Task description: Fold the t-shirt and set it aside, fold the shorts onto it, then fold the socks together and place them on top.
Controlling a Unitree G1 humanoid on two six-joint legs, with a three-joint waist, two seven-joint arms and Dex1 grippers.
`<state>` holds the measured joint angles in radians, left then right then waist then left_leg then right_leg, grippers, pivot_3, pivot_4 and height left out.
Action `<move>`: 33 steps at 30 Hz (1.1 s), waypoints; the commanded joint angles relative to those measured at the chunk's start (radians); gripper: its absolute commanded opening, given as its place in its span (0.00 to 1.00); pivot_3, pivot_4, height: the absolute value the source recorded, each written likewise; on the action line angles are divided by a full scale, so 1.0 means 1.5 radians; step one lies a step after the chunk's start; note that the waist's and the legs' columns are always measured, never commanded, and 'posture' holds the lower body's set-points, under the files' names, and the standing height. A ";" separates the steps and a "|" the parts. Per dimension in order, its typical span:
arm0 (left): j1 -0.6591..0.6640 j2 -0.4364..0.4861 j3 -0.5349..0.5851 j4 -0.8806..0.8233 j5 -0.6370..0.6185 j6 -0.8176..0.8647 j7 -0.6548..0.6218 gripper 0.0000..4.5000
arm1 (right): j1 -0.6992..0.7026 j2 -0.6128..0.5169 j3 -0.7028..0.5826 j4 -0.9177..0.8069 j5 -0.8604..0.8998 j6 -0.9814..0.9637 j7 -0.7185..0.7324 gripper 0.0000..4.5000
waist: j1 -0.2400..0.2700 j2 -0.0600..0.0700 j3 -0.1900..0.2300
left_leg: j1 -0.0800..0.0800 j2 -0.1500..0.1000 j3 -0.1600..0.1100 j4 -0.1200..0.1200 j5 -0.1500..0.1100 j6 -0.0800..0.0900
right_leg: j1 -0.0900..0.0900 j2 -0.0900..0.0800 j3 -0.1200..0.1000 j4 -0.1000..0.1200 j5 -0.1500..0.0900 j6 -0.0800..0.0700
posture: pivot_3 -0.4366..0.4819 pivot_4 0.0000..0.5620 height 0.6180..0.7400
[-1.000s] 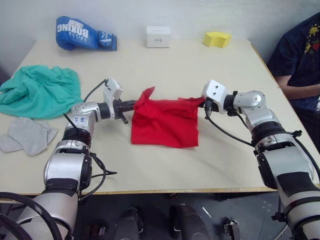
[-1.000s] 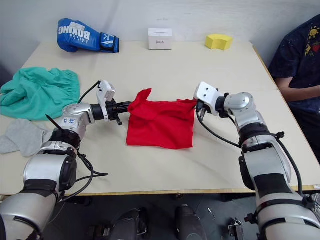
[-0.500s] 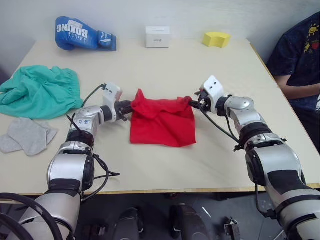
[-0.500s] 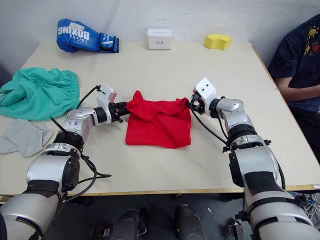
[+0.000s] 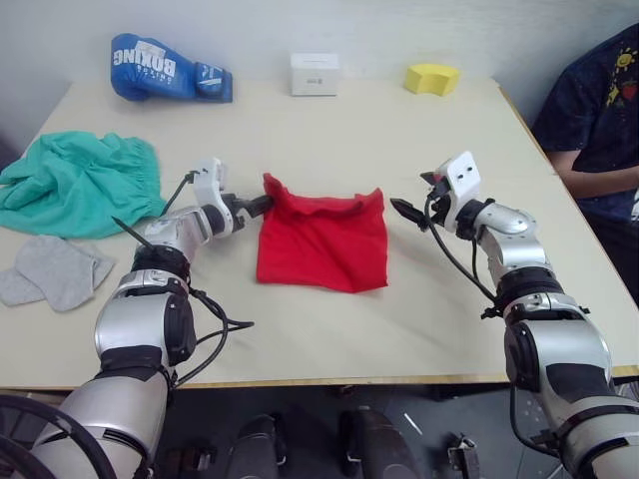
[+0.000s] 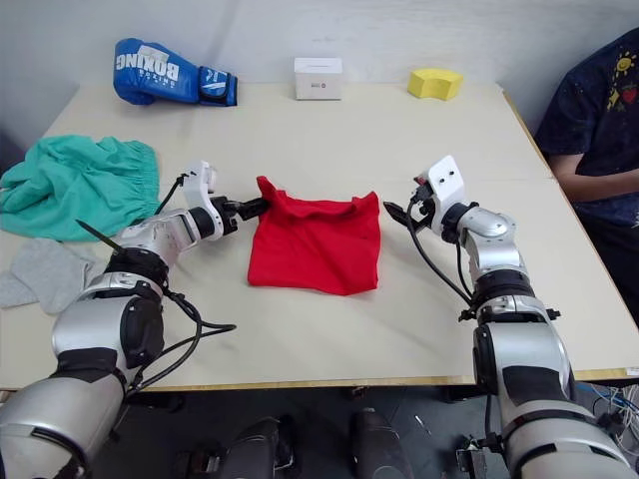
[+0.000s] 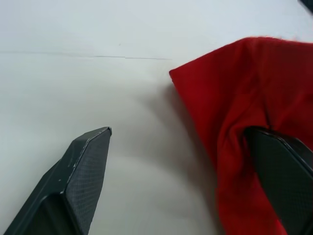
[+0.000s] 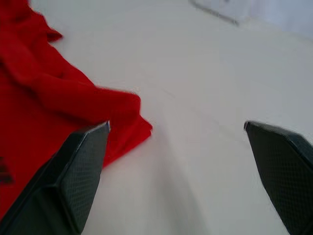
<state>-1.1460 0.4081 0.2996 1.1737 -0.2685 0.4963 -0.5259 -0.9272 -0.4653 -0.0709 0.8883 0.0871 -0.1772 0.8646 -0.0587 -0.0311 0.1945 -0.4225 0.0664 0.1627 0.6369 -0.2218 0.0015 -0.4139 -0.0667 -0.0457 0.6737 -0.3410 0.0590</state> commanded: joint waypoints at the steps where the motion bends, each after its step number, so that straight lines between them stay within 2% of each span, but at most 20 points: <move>1: 0.026 0.025 -0.007 -0.056 -0.007 0.074 -0.025 1.00 | 0.087 -0.012 0.018 -0.218 0.061 0.044 0.092 1.00 | 0.000 0.000 0.000 | 0.000 0.000 0.000 0.000 0.000 0.000 | 0.000 0.000 0.000 0.000 0.000 0.000 | 0.48 0.27 1.00; 2: 0.056 0.035 -0.043 -0.096 0.020 0.028 -0.066 1.00 | 0.125 -0.016 0.031 -0.287 0.070 0.059 0.109 1.00 | -0.001 0.000 0.000 | 0.000 0.000 0.000 -0.001 0.000 -0.001 | 0.000 0.001 0.000 0.000 0.000 0.000 | 0.48 0.27 1.00; 6: 0.189 0.111 -0.165 -0.234 0.125 -0.278 -0.202 1.00 | 0.264 -0.031 0.081 -0.527 0.096 0.103 0.146 1.00 | -0.002 0.000 0.000 | 0.002 0.002 0.002 -0.003 0.000 -0.003 | 0.000 0.003 0.002 0.000 -0.001 -0.001 | 0.48 0.27 1.00; 9: 0.244 0.132 -0.146 -0.309 0.082 -0.383 -0.284 1.00 | 0.330 -0.040 0.114 -0.620 0.081 0.098 0.145 1.00 | 0.003 0.000 0.000 | 0.003 0.004 0.002 -0.002 0.000 -0.005 | 0.000 0.004 0.002 0.001 -0.001 -0.003 | 0.48 0.27 1.00; 13: 0.324 0.161 -0.189 -0.421 0.058 -0.497 -0.443 1.00 | 0.355 -0.050 0.149 -0.612 -0.009 0.015 0.102 1.00 | 0.009 0.000 0.000 | 0.002 0.004 -0.001 -0.002 -0.001 -0.005 | 0.001 0.002 0.004 -0.001 0.000 -0.005 | 0.48 0.27 1.00; 15: 0.339 0.160 -0.213 -0.436 0.095 -0.543 -0.430 1.00 | 0.346 -0.068 0.171 -0.571 -0.077 -0.068 0.080 1.00 | 0.013 0.000 -0.001 | 0.002 0.003 -0.001 -0.002 -0.002 -0.005 | 0.001 0.002 0.004 -0.001 0.000 -0.005 | 0.48 0.27 1.00; 19: 0.338 0.147 -0.249 -0.419 0.149 -0.602 -0.395 1.00 | 0.327 -0.081 0.194 -0.512 -0.129 -0.144 0.053 1.00 | 0.019 0.000 -0.001 | 0.002 0.003 -0.001 -0.002 -0.001 -0.002 | 0.001 0.002 0.005 -0.001 0.000 -0.005 | 0.48 0.27 1.00; 22: 0.321 0.131 -0.276 -0.374 0.196 -0.645 -0.353 1.00 | 0.316 -0.093 0.207 -0.464 -0.165 -0.191 0.033 0.86 | 0.019 0.000 -0.001 | 0.002 0.003 -0.001 -0.001 -0.001 -0.002 | 0.001 0.002 0.005 -0.001 0.000 -0.005 | 0.48 0.27 1.00; 27: 0.289 0.118 -0.304 -0.314 0.238 -0.679 -0.317 1.00 | 0.301 -0.104 0.218 -0.392 -0.209 -0.255 -0.013 0.47 | 0.020 0.000 -0.001 | 0.003 0.003 -0.001 0.000 -0.001 -0.002 | 0.003 0.003 0.005 -0.001 0.000 -0.005 | 0.48 0.27 1.00; 30: 0.275 0.119 -0.324 -0.286 0.273 -0.667 -0.295 0.86 | 0.292 -0.108 0.220 -0.365 -0.227 -0.281 -0.039 0.23 | 0.020 0.000 -0.001 | 0.005 0.003 -0.001 0.000 -0.001 -0.002 | 0.004 0.002 0.005 -0.001 0.000 -0.005 | 0.48 0.27 1.00; 33: 0.272 0.124 -0.337 -0.267 0.287 -0.660 -0.285 0.65 | 0.289 -0.117 0.224 -0.348 -0.238 -0.298 -0.049 0.00 | 0.019 0.000 -0.001 | 0.010 0.003 0.000 -0.001 -0.001 -0.002 | 0.009 0.002 0.005 -0.001 0.000 -0.005 | 0.48 0.27 1.00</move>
<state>-0.7410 0.5822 -0.1901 0.7270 0.1114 -0.5170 -0.9827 -0.4858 -0.6238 0.2721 0.3628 -0.2599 -0.6033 0.8049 -0.0301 -0.0316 0.1932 -0.4039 0.0706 0.1618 0.6340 -0.2233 -0.0011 -0.3960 -0.0635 -0.0378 0.6709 -0.3407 0.0519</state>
